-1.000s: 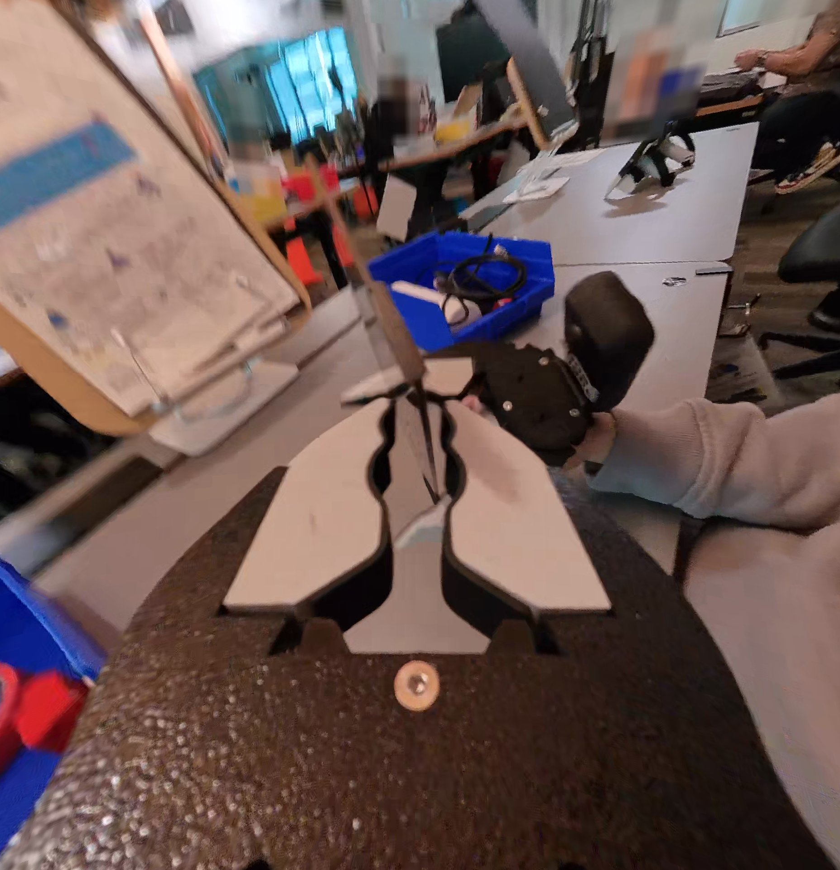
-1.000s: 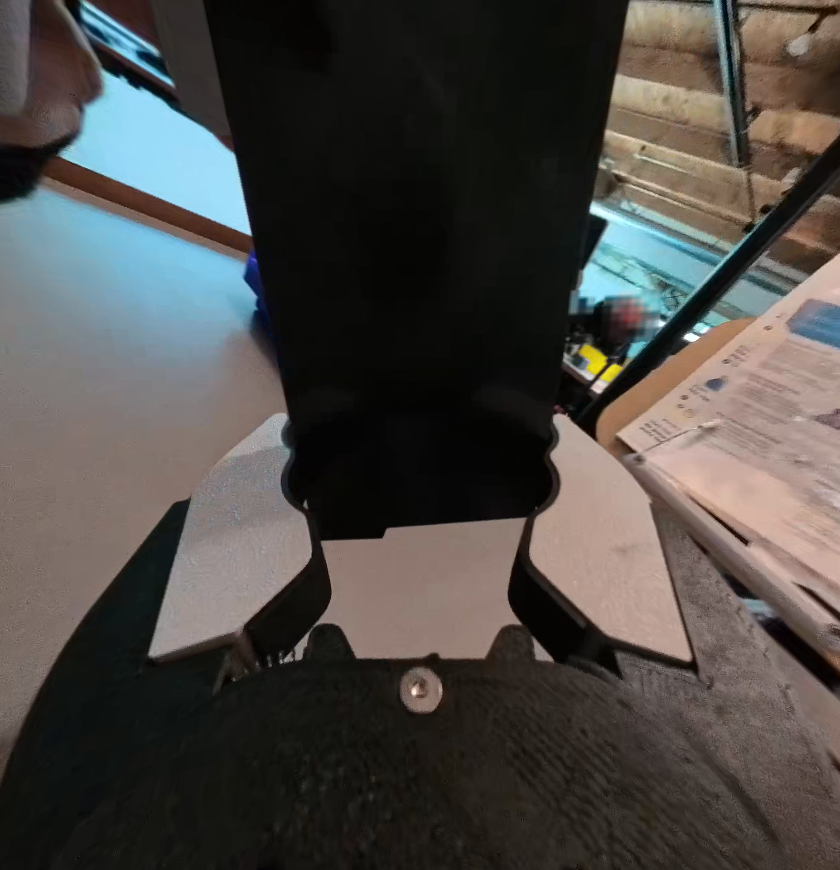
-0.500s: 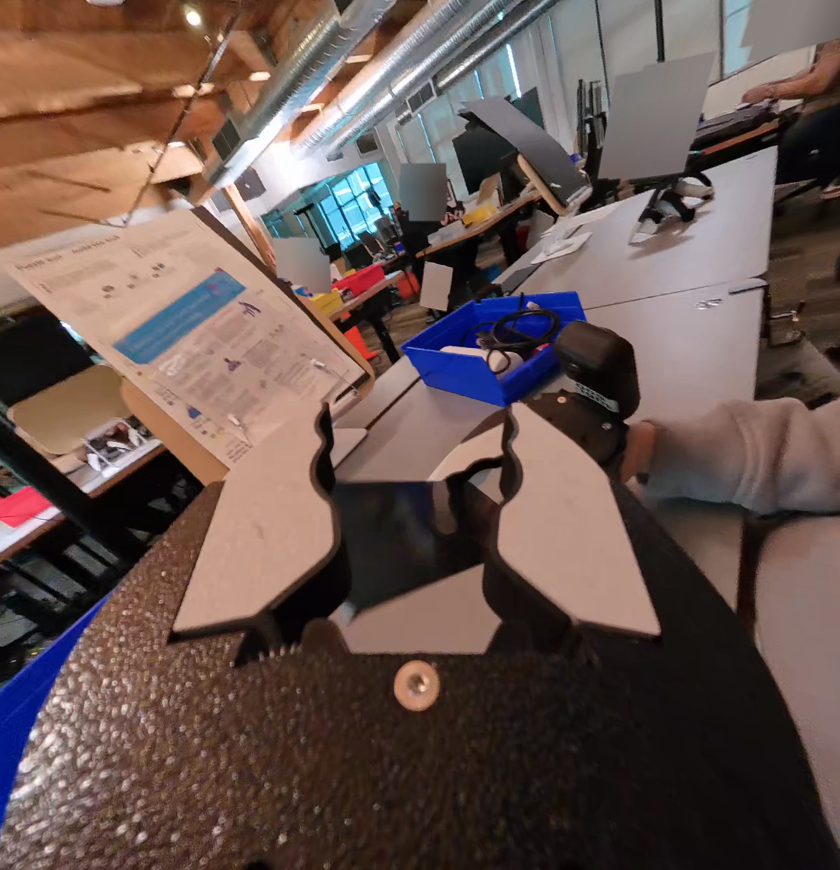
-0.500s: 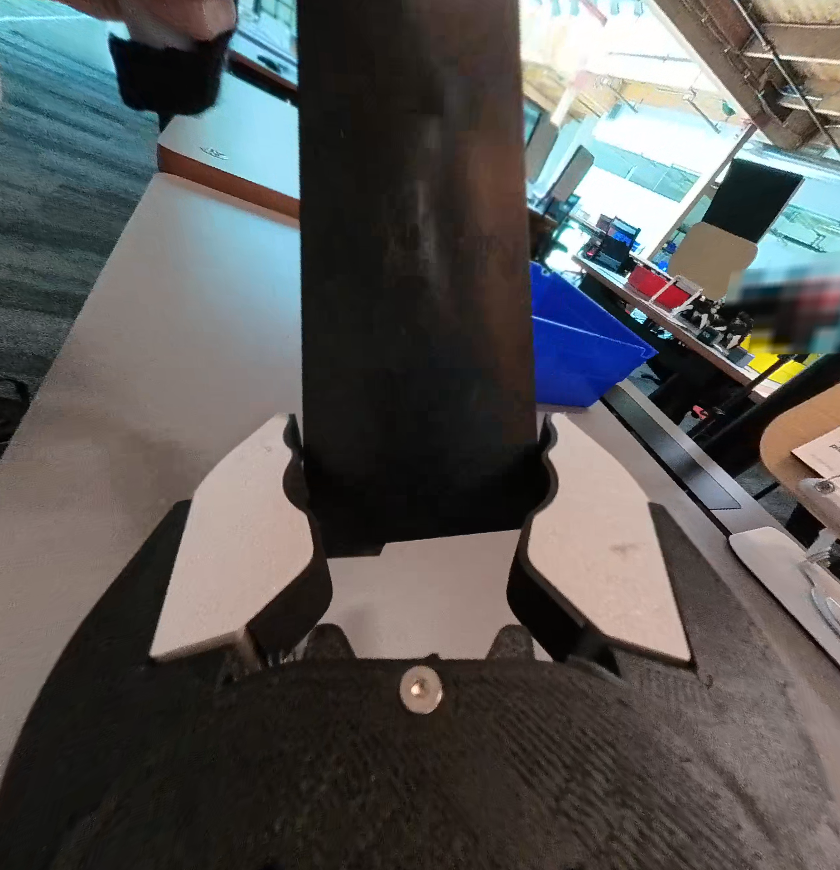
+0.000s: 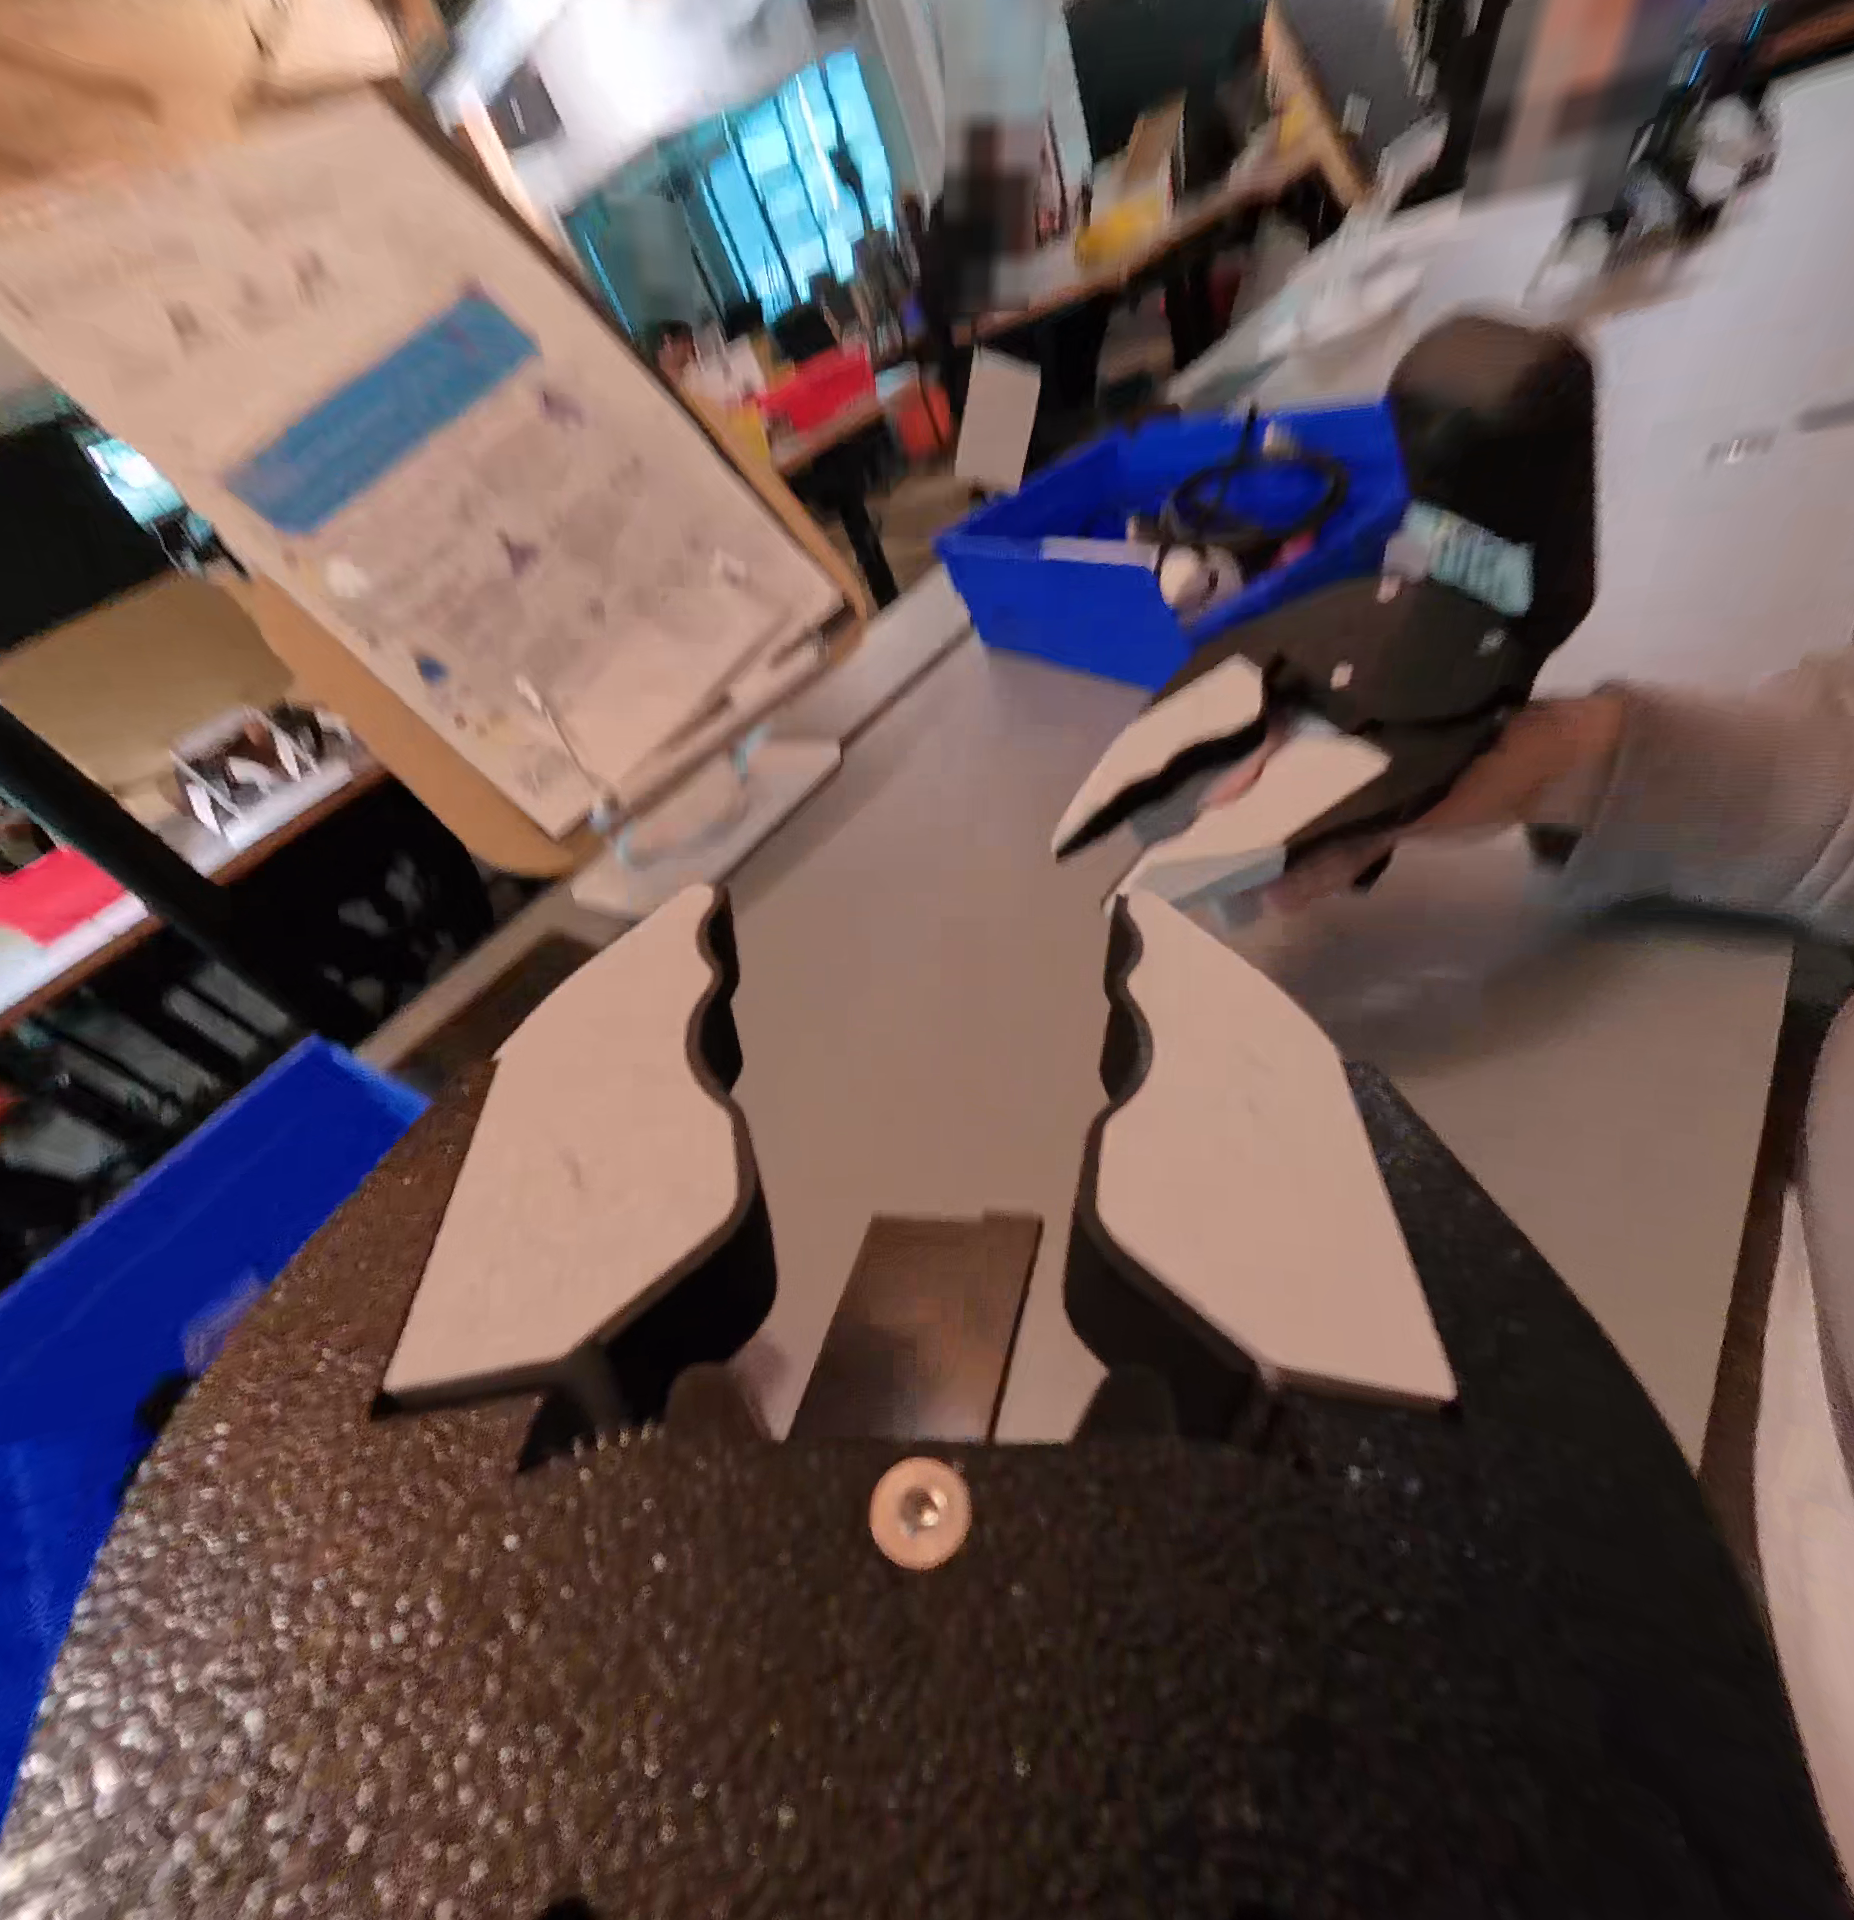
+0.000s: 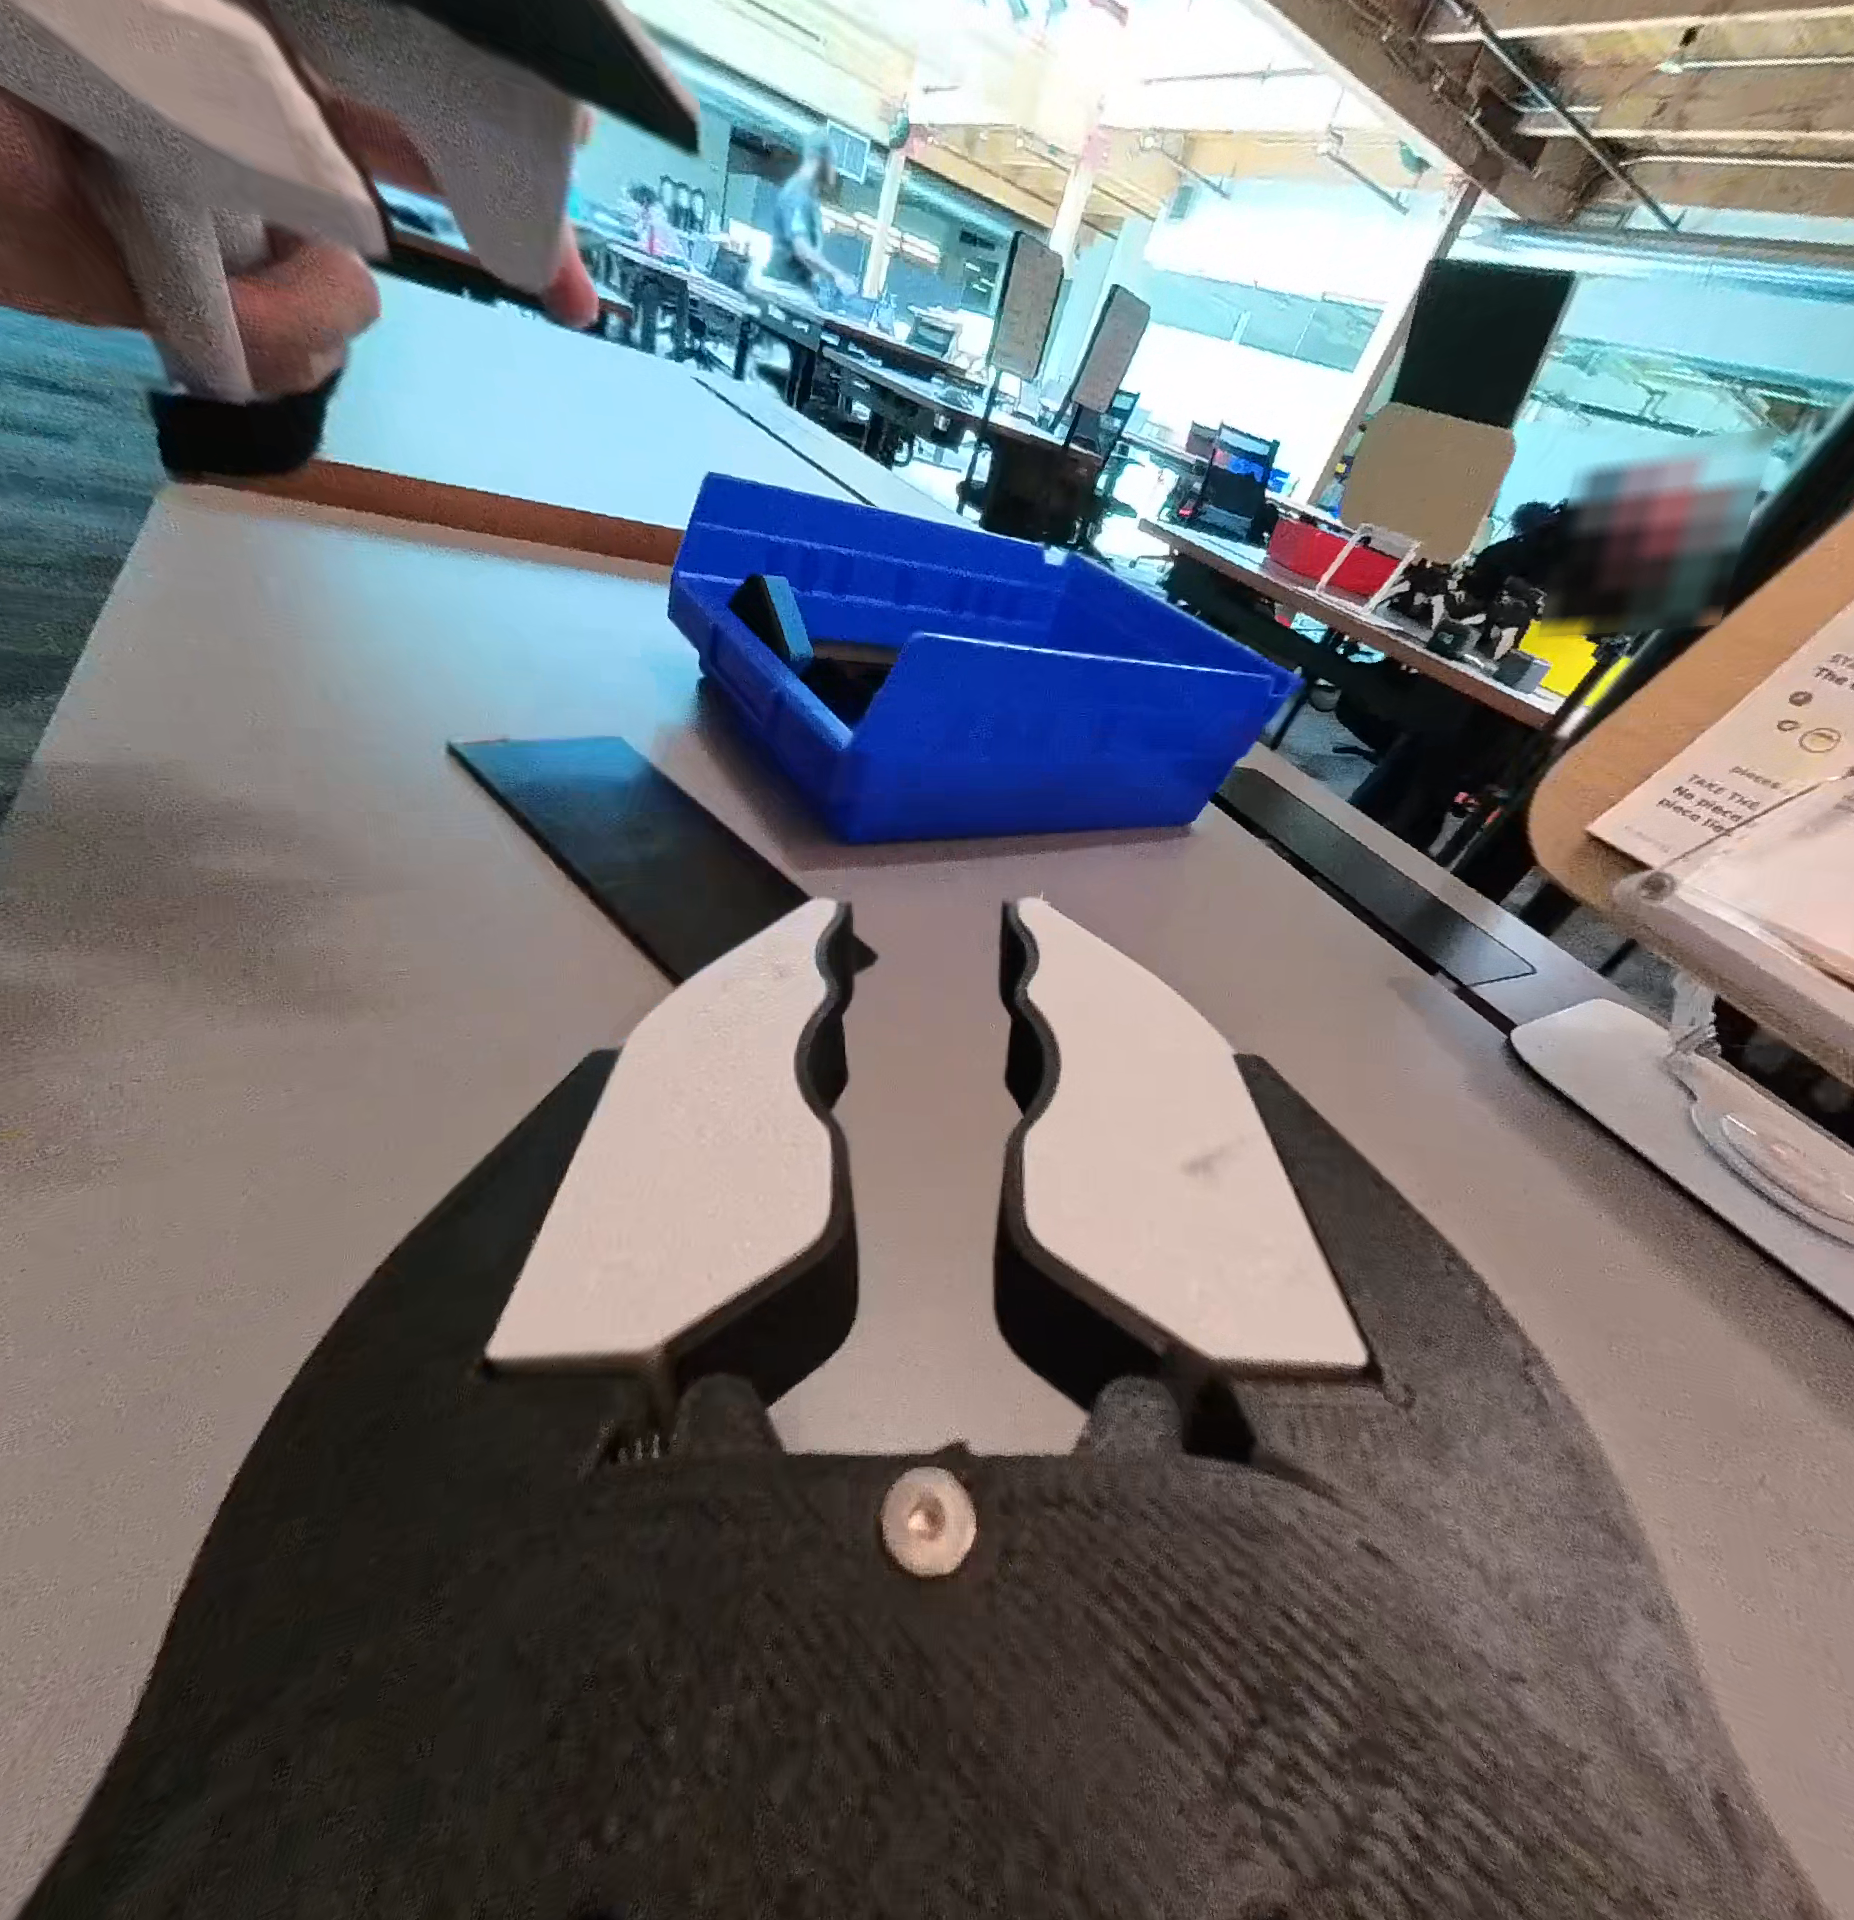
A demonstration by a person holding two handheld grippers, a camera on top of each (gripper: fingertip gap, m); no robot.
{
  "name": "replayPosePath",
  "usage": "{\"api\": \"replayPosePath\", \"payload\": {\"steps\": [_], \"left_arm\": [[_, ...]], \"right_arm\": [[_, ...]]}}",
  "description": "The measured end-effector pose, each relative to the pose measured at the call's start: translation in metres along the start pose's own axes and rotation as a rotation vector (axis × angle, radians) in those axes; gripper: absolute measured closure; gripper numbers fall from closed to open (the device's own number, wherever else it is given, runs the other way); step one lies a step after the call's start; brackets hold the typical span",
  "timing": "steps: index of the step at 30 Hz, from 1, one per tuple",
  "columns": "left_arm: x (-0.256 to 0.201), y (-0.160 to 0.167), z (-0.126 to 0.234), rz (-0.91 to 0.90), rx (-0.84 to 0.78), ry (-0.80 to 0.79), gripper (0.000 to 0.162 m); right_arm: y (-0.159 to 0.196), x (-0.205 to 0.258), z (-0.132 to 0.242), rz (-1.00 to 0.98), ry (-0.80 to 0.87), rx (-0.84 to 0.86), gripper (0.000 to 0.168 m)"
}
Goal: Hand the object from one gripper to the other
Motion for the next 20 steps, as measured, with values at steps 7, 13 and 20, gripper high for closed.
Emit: {"api": "replayPosePath", "payload": {"steps": [7, 13, 20], "left_arm": [[0.027, 0.1, 0.002, 0.146, 0.421, 0.025, 0.088], [0.055, 0.19, 0.02, 0.35, 0.579, 0.003, 0.076], [0.048, 0.227, 0.008, 0.368, 0.657, 0.084, 0.063]], "right_arm": [[0.007, 0.003, -0.007, 0.091, 0.072, 0.048, 0.138], [0.009, 0.003, -0.009, 0.073, 0.076, 0.045, 0.138], [0.014, 0.009, -0.013, 0.113, 0.057, 0.078, 0.137]]}}
Point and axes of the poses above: each gripper's, where its closed fingertips meet, z back along the fingers, y out of its underside, x = y × z across the jaws, the point moved 2 cm from there along z, back along the fingers, and after that the axes turned 9 degrees about x, right-handed, at the moved point
